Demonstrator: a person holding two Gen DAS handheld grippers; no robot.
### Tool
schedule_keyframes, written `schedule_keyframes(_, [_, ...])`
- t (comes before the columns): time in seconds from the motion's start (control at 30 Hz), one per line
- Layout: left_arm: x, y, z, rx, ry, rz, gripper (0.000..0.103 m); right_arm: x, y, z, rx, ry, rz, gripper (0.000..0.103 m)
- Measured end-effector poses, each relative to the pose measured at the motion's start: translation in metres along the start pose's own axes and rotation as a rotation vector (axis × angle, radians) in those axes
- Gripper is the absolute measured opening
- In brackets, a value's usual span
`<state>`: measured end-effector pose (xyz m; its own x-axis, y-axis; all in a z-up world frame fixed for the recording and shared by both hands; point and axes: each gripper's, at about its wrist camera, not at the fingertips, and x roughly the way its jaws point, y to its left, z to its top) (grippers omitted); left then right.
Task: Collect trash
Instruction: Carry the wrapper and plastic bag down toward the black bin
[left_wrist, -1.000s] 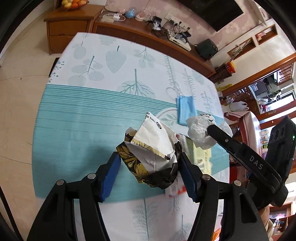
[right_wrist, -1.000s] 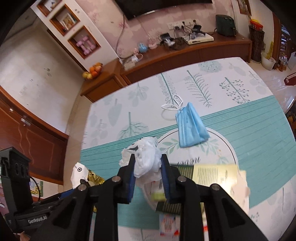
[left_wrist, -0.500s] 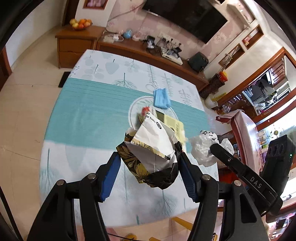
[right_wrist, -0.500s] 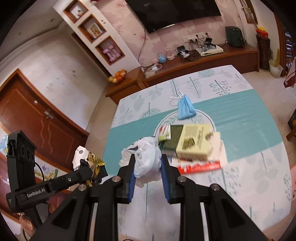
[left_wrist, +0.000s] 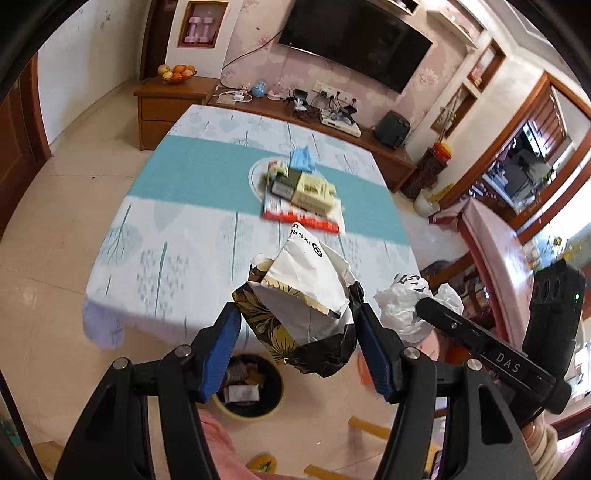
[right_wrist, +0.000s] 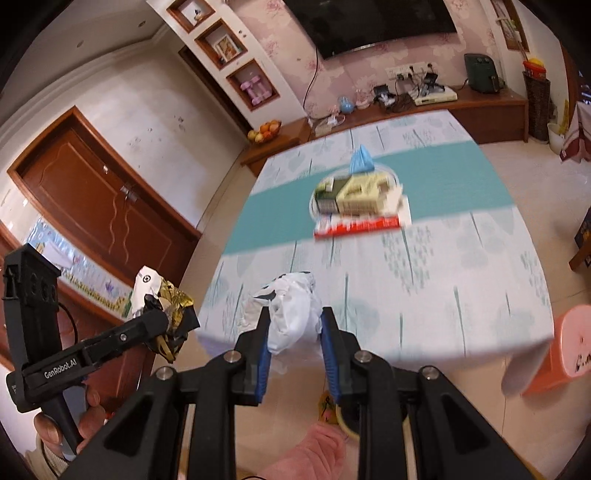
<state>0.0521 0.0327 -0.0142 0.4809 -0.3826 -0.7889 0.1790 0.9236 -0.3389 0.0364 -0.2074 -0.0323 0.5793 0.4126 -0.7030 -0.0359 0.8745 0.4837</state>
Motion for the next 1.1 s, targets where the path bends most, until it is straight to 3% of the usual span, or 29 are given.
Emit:
schedule_keyframes(0.23, [-0.005,-0.009,-0.065,0.051,0.066,0.038,0.062,-0.002,-0.001,-0.06,0.011,0.065,-0.02,0.024])
schedule_keyframes(0.5, [0.03,0.007,-0.115,0.063,0.165,0.05,0.062,0.044,-0.019,-0.123,0.077,0.195,-0.091,0.024])
schedule_keyframes(0.87, [0.169,0.053,-0.197,0.087,0.34,0.029,0.063,0.154,-0.091,-0.221,0.233,0.277,-0.185,0.024])
schedule_keyframes(1.1, [0.271,0.087,-0.232,0.147,0.383,0.076,0.064,0.238,-0.146,-0.271,0.327,0.305,-0.229,0.024])
